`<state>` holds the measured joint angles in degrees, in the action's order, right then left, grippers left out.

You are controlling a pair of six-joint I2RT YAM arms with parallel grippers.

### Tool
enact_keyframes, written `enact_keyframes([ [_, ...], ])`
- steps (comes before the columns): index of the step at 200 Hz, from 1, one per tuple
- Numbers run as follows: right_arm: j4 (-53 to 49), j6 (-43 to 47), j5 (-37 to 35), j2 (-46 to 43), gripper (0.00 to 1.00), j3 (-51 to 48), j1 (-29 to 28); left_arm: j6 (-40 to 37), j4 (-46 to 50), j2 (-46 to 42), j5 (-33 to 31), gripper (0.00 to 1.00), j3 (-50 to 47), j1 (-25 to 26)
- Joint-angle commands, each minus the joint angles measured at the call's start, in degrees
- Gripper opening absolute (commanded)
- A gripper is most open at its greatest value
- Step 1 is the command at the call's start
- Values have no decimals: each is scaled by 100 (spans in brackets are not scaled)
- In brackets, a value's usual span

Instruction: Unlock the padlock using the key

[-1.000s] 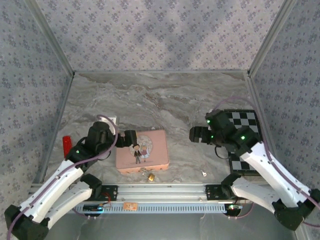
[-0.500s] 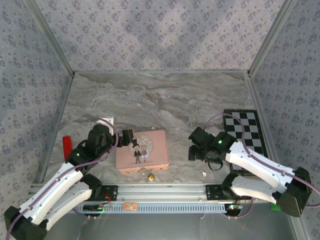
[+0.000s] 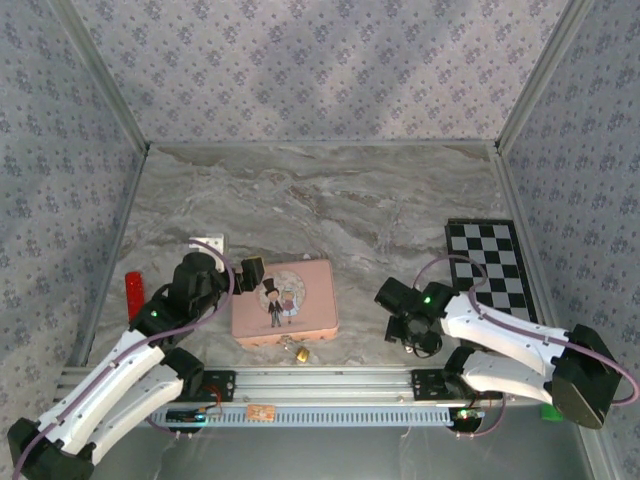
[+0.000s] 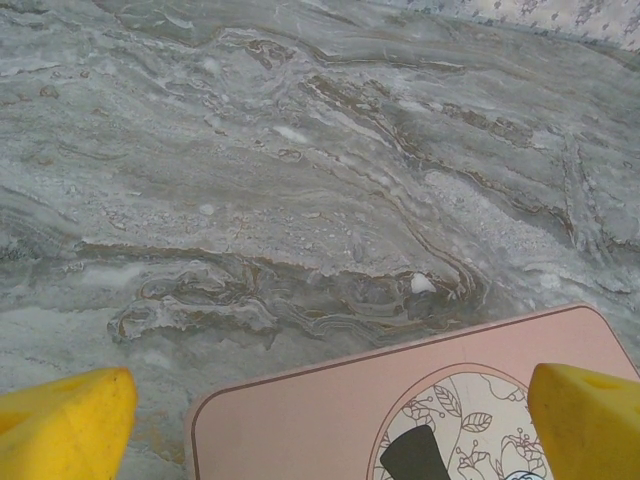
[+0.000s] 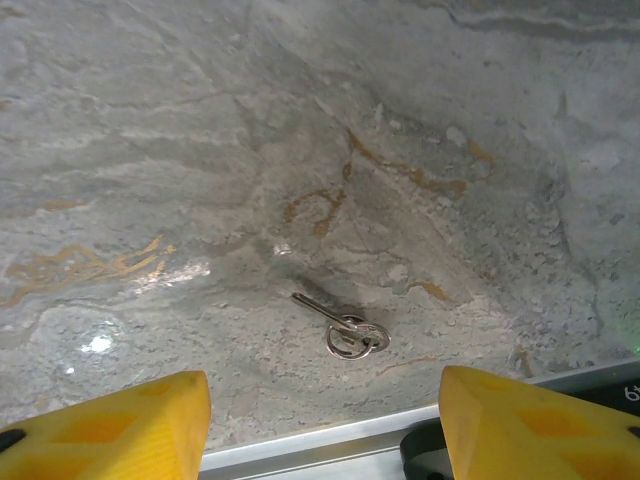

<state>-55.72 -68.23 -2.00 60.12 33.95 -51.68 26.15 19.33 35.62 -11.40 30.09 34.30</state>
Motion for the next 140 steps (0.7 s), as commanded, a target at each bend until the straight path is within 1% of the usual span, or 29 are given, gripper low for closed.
enact_keyframes([
  [1,-33,-431,31,-47,59,-122,-31,27,-158,-63,-77,100,-55,55],
  [27,43,-604,33,-138,54,-261,-18,30,-150,-68,-46,100,-55,51],
  [65,362,-794,101,-246,51,-501,0,34,-150,-82,-53,100,-55,50],
  [117,651,-713,139,56,47,-505,-9,31,-161,-82,-52,100,-56,50],
  [140,788,-642,149,245,47,-454,-17,22,-136,-81,-50,100,-38,53],
])
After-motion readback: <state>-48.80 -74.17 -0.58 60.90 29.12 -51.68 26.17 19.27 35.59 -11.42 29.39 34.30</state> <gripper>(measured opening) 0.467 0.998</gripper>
